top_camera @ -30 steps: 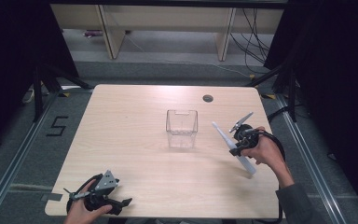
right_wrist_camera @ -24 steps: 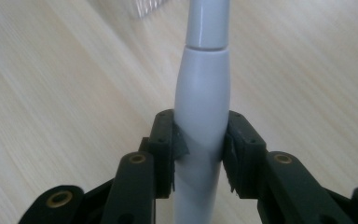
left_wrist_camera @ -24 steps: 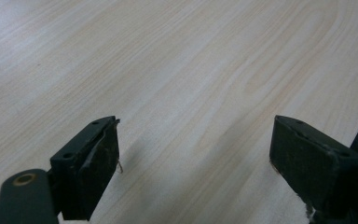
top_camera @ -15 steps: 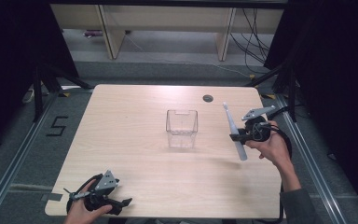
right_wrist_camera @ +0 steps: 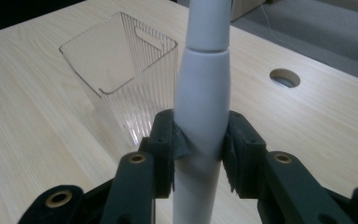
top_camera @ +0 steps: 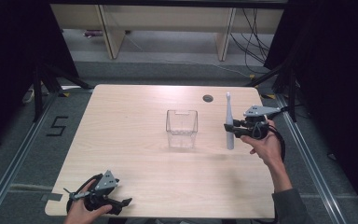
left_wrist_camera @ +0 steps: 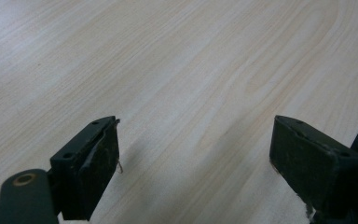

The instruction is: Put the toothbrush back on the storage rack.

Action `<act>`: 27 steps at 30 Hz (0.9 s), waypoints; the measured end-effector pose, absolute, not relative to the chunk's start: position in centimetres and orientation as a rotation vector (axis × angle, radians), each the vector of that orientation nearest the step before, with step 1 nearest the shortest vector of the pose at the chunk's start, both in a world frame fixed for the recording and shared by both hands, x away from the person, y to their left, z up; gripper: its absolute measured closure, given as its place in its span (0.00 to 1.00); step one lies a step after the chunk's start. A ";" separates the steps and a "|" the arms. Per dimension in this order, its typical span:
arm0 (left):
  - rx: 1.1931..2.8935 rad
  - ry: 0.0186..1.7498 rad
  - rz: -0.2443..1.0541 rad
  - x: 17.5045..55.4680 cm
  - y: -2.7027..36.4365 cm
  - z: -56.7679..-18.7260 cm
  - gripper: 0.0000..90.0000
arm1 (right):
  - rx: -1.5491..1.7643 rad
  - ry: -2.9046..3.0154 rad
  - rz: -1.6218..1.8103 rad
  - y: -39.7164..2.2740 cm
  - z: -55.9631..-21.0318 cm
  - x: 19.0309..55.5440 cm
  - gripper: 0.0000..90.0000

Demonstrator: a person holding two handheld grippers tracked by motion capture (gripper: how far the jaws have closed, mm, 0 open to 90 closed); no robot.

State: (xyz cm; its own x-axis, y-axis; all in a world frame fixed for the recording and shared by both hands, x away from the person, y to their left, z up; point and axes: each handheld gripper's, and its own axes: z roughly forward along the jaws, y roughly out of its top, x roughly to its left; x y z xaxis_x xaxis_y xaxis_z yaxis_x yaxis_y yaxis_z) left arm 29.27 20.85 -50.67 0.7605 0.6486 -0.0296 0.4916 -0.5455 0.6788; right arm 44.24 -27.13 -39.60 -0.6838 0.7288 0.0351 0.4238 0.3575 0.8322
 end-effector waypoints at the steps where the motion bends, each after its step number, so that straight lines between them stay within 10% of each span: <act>1: 2.258 0.853 0.288 29.2 20.8 -50.7 0.17 | 0.971 2.283 1.248 -27.2 -39.6 44.4 0.74; 27: 2.259 0.851 0.298 29.3 20.9 -50.7 0.17 | 0.929 2.243 1.337 -25.0 -37.7 45.2 0.74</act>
State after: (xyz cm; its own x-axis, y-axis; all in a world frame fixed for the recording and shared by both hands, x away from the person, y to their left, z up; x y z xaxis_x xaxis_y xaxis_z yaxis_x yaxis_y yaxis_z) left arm 29.27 20.89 -50.70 0.7583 0.6513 -0.0282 0.4920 -0.5433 0.6803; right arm 45.17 -25.00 -37.68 -0.7152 0.6986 0.0197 0.3498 0.3334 0.8755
